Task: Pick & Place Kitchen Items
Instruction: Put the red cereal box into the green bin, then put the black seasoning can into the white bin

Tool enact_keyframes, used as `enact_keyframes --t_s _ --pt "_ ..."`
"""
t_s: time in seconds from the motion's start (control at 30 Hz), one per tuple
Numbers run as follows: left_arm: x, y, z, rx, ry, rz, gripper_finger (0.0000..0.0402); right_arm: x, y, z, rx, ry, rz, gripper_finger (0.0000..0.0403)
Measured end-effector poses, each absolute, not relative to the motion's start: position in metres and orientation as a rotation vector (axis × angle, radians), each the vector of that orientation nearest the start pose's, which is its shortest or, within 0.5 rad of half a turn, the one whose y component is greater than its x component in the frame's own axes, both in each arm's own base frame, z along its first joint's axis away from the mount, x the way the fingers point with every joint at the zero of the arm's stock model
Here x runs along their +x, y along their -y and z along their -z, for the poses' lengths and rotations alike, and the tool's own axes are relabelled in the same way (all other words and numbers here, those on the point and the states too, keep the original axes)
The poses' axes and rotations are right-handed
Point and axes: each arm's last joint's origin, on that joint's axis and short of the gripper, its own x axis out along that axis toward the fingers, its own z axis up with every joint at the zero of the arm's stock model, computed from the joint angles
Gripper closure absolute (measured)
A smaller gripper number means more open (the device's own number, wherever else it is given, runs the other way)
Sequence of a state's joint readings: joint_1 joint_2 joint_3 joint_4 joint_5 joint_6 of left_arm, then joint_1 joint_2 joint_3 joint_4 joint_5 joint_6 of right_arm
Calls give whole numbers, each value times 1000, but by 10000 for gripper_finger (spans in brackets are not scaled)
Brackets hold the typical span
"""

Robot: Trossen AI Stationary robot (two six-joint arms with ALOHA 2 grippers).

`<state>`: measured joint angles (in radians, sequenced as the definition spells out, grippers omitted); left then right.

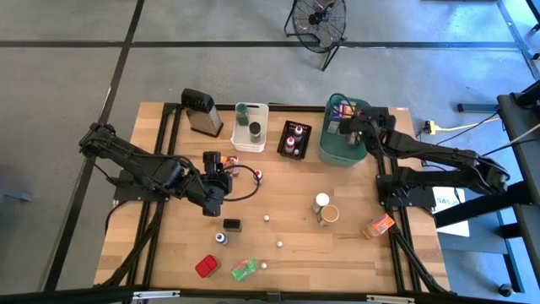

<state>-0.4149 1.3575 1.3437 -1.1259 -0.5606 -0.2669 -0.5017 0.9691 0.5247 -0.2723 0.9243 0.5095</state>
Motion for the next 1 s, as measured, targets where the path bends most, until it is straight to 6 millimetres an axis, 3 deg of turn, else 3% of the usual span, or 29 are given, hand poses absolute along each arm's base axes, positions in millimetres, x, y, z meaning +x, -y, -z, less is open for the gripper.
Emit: enact_keyframes --t_s 0.37,0.57,0.73,1.0 --pt "234 86 -334 293 -973 -258 165 151 112 -220 183 -395 1477 187" --pt "234 86 -334 311 -976 -249 167 162 107 -247 173 -373 1313 187" --pt "233 86 -334 303 -980 -241 165 176 94 -288 181 -330 948 187" --pt "232 89 -333 218 -1016 -173 166 194 48 -346 116 -236 206 187"
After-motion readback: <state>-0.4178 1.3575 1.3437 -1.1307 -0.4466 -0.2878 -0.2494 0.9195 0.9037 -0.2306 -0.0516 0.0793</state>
